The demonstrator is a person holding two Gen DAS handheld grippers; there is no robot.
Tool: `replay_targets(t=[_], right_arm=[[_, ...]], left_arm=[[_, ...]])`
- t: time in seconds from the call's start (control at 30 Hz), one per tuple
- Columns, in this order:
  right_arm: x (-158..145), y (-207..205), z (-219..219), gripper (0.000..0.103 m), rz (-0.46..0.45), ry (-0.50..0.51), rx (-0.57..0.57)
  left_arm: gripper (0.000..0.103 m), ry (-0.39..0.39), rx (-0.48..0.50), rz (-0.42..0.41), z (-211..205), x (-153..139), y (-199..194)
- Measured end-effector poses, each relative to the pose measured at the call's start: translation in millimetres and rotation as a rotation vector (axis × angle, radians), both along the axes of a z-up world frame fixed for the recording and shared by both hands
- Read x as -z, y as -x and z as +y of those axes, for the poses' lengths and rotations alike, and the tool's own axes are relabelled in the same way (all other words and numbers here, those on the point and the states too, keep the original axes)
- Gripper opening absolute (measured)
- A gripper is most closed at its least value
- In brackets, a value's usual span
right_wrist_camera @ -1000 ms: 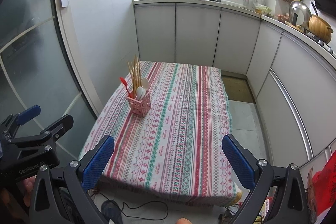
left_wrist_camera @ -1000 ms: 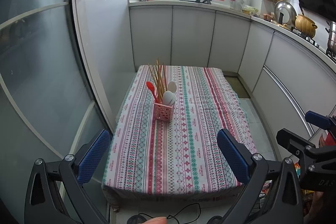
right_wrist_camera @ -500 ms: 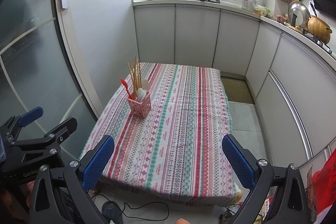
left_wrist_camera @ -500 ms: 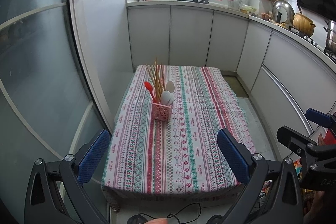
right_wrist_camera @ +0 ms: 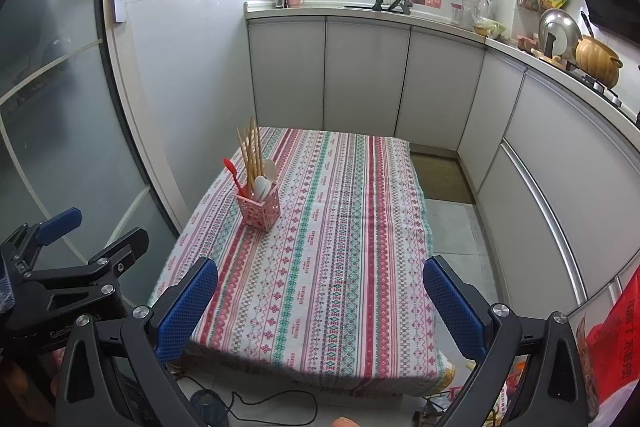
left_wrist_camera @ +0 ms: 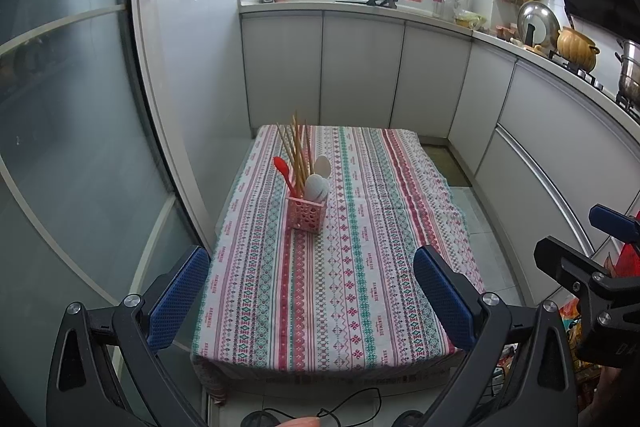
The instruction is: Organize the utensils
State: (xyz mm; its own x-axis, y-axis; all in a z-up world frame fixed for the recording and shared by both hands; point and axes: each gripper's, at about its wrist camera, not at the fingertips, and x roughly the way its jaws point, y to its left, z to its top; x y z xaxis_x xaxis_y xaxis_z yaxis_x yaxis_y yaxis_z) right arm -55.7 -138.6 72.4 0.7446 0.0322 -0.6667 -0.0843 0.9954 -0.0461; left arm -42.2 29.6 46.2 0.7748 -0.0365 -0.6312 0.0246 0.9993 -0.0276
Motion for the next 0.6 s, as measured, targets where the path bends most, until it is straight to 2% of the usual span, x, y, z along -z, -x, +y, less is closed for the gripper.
replay_targets(t=[0.6], right_arm=[[-0.1,-0.6,-1.4,0.103,0.001,-0.005,-0.005]], left_arm=[[0.103,-0.021,0.016,-0.019,-7.1,-2.2,3.7]])
